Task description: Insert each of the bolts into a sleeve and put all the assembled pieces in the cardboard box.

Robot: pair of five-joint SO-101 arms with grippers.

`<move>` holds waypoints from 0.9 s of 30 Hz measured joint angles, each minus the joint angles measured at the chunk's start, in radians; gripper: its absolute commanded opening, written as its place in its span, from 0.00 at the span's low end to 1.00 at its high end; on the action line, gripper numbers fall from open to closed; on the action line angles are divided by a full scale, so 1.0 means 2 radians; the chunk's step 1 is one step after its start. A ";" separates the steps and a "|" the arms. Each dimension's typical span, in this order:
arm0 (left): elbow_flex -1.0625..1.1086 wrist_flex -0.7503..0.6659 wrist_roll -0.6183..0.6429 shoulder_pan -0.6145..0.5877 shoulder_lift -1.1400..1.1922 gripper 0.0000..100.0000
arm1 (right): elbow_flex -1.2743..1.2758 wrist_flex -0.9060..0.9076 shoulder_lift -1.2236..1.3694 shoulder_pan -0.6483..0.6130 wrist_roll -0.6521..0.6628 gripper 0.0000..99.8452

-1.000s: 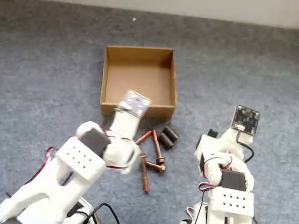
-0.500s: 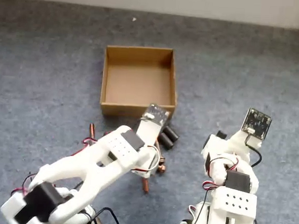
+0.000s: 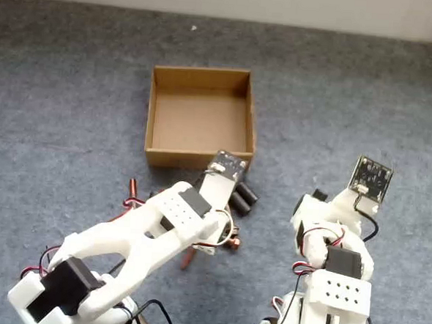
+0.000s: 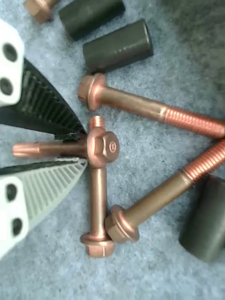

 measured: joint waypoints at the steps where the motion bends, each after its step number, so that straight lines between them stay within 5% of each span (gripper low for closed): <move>1: 0.000 -0.004 0.000 0.002 0.001 0.01 | 0.000 0.000 0.000 0.000 0.000 0.00; 13: 0.001 0.002 -0.026 0.001 -0.021 0.00 | 0.000 0.000 0.000 0.000 0.000 0.00; 21: 0.038 0.026 -0.074 -0.002 -0.219 0.00 | 0.000 0.000 0.000 -0.005 0.000 0.00; 27: 0.060 0.026 -0.107 -0.071 -0.386 0.00 | 0.000 0.000 0.000 -0.047 0.000 0.00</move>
